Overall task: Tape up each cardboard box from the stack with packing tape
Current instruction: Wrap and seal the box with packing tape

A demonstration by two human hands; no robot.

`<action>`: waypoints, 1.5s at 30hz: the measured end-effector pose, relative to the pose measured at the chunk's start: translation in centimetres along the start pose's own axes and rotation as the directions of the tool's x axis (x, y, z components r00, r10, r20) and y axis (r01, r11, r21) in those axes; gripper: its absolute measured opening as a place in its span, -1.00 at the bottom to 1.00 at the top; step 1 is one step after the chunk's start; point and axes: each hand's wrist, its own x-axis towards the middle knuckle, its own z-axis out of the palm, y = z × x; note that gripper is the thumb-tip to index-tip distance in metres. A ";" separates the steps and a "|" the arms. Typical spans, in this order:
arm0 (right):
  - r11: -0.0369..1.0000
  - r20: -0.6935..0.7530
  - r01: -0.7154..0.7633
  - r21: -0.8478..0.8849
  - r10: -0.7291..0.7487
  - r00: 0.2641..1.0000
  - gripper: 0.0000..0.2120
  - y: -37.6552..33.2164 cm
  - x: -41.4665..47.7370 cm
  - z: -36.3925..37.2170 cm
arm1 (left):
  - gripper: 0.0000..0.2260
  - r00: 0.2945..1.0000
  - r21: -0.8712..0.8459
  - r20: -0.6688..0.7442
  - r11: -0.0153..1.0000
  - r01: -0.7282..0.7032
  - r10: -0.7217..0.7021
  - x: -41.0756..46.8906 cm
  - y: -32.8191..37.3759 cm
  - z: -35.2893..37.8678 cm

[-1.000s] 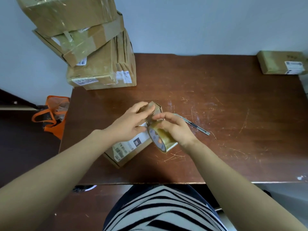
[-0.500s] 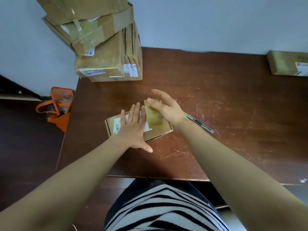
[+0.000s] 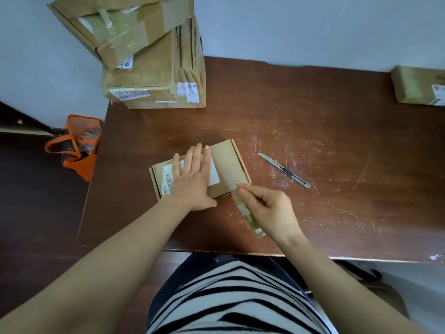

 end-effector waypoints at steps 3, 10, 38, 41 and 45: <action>0.994 0.000 -0.059 -0.089 0.059 0.998 -0.84 1.1 0.1 0.4 | 0.20 1.000 -0.012 -0.020 1.000 -0.001 0.001 0.0 0.1 0.0; 0.964 0.063 -0.153 -0.217 0.170 0.983 -0.81 1.8 1.5 0.6 | 0.22 0.998 -0.094 -0.057 0.996 0.012 -0.017 -0.1 0.0 -0.2; 0.926 0.175 -0.369 0.074 0.352 0.919 -0.85 1.7 4.6 0.7 | -0.41 0.932 -0.008 -0.300 0.976 -0.218 0.205 2.8 4.9 1.0; 0.923 0.173 -0.378 0.073 0.362 0.916 -0.86 1.8 4.5 0.7 | -0.38 0.934 0.012 -0.261 0.968 -0.250 0.244 1.8 4.7 1.9; 0.918 0.168 -0.382 0.108 0.361 0.917 -0.84 1.9 4.4 0.7 | -0.35 0.937 0.017 -0.243 0.967 -0.253 0.249 1.2 3.9 1.8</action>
